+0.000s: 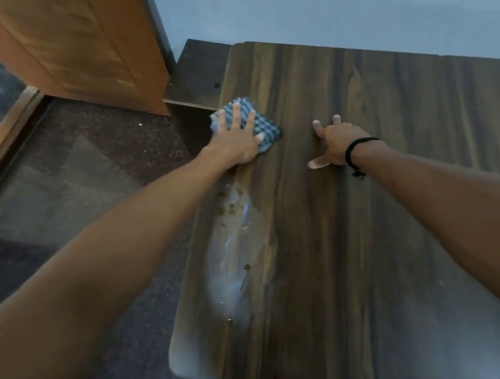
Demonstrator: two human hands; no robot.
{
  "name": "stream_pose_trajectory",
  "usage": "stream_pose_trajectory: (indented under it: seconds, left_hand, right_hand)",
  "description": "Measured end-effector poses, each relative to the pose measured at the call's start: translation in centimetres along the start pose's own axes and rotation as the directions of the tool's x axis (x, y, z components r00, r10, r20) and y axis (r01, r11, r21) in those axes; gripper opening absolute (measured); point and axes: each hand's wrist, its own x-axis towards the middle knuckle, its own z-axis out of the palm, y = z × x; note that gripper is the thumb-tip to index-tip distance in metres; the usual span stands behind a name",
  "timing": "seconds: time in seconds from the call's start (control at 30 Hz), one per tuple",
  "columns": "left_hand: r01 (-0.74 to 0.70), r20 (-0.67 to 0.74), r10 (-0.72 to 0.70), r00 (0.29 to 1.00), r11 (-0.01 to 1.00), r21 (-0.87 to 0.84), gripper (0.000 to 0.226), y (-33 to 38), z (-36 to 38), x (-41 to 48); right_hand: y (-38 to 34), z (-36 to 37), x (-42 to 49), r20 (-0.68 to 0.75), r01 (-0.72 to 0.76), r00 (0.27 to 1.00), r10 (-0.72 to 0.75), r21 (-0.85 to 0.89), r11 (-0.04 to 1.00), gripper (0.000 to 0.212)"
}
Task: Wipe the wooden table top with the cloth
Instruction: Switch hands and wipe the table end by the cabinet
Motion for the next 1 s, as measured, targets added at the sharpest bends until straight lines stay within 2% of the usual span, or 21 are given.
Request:
stream_pose_trajectory:
  seconds: [0.07, 0.13, 0.2, 0.3, 0.37, 0.47, 0.57, 0.7, 0.83, 0.93, 1.0]
  left_hand:
    - [-0.093, -0.053, 0.108, 0.993, 0.97, 0.224, 0.049, -2.6, 2.6, -1.4]
    - [-0.084, -0.075, 0.11, 0.991, 0.955, 0.285, 0.048, -4.0, 4.3, -2.2]
    - [-0.023, -0.076, 0.034, 0.997, 0.99, 0.136, 0.055, -3.8, 3.8, -1.8]
    - [0.058, -0.029, -0.057, 0.998, 0.997, 0.045, 0.064, -1.9, 2.7, 0.2]
    - [0.057, -0.057, -0.058, 0.997, 0.998, -0.015, 0.063, -1.4, 2.6, 0.2]
    - [0.028, -0.069, -0.026, 0.997, 0.999, 0.027, 0.063, -2.4, 4.8, -2.6]
    - [0.02, -0.094, -0.022, 0.995, 1.0, -0.022, 0.068, -3.5, 6.9, -5.5]
    - [0.069, 0.001, -0.069, 0.998, 0.997, -0.017, 0.068, -2.9, 4.6, -2.2]
    - [0.06, -0.004, -0.061, 0.998, 0.997, -0.057, 0.067, -1.8, 4.7, -2.1]
    - [-0.021, -0.016, 0.022, 1.0, 0.998, 0.067, 0.068, -3.2, 7.3, -4.9]
    - [-0.03, 0.033, 0.027, 0.999, 0.996, 0.087, 0.07, -3.5, 7.4, -5.3]
  right_hand:
    - [-0.8, 0.8, -0.6, -0.037, 0.028, 0.999, -0.028, 0.015, 0.999, 0.11]
    - [-0.2, 1.3, -0.6, -0.05, 0.011, 0.999, -0.009, 0.034, 0.999, 0.104]
    - [0.1, 1.4, -0.1, -0.053, 0.002, 0.999, 0.0, 0.046, 0.999, 0.103]
    - [0.2, 1.3, 0.1, -0.042, -0.012, 0.999, 0.014, 0.06, 0.998, 0.104]
    - [0.0, 1.4, -0.2, -0.049, -0.019, 0.999, 0.022, 0.059, 0.998, 0.102]
    - [0.2, 1.8, -1.0, -0.056, -0.01, 0.998, 0.013, 0.056, 0.998, 0.099]
    - [1.1, 2.7, -2.1, -0.006, 0.003, 1.0, -0.003, 0.035, 0.999, 0.115]
    - [0.9, 2.7, -2.7, 0.034, 0.001, 0.999, -0.001, 0.003, 1.0, 0.124]
    - [0.1, 2.3, -3.5, 0.041, -0.013, 0.999, 0.013, -0.005, 1.0, 0.122]
    - [0.0, 3.1, -4.1, 0.02, -0.018, 1.0, 0.018, 0.01, 1.0, 0.115]
    - [-0.1, 3.2, -4.1, 0.021, -0.028, 0.999, 0.027, 0.027, 0.999, 0.112]
